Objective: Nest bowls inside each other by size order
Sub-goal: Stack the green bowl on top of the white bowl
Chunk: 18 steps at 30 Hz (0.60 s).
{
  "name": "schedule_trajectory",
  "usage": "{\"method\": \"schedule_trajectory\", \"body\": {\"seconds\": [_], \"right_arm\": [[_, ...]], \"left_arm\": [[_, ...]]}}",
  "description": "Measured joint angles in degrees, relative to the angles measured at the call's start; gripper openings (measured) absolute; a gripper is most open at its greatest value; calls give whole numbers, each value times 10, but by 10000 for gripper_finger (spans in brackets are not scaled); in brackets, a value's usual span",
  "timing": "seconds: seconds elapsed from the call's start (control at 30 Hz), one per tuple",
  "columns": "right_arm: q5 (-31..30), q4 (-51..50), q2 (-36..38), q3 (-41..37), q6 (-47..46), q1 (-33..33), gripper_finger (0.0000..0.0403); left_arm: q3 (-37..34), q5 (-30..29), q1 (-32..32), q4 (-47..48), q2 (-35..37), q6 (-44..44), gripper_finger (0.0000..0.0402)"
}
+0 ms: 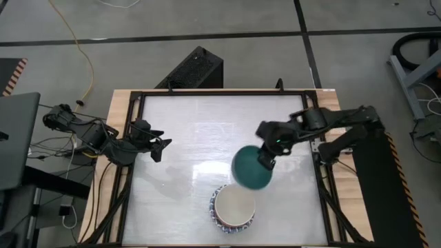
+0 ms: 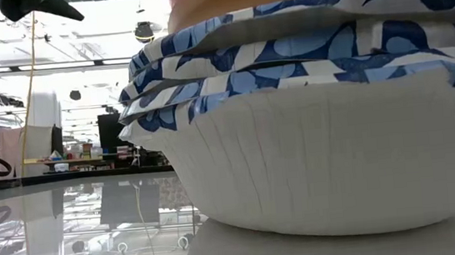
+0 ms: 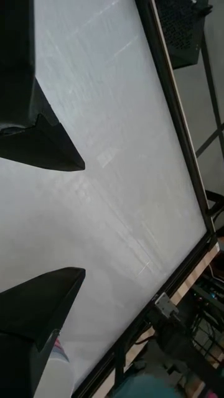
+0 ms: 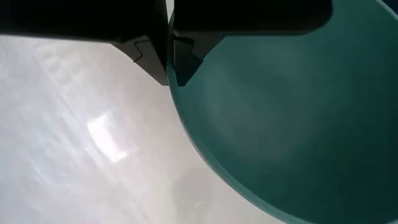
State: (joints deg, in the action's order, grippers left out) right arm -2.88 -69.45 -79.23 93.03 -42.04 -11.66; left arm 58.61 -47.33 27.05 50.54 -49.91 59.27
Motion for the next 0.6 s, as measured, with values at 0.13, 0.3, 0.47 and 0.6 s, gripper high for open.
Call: {"method": "schedule_trajectory", "body": {"seconds": [0.13, 0.3, 0.47, 0.6], "right_arm": [[32, -2, -72, 65, 43, -27, 11], [56, -1, -145, 101, 88, -57, 11], [57, -2, -187, 102, 122, -67, 11], [58, -2, -206, 102, 134, -66, 11]], "left_arm": [[0, 0, 0, 1, 0, 0, 255], [0, 0, 0, 1, 0, 2, 255], [0, 4, 0, 1, 0, 2, 255], [0, 4, 0, 1, 0, 2, 255]]}}
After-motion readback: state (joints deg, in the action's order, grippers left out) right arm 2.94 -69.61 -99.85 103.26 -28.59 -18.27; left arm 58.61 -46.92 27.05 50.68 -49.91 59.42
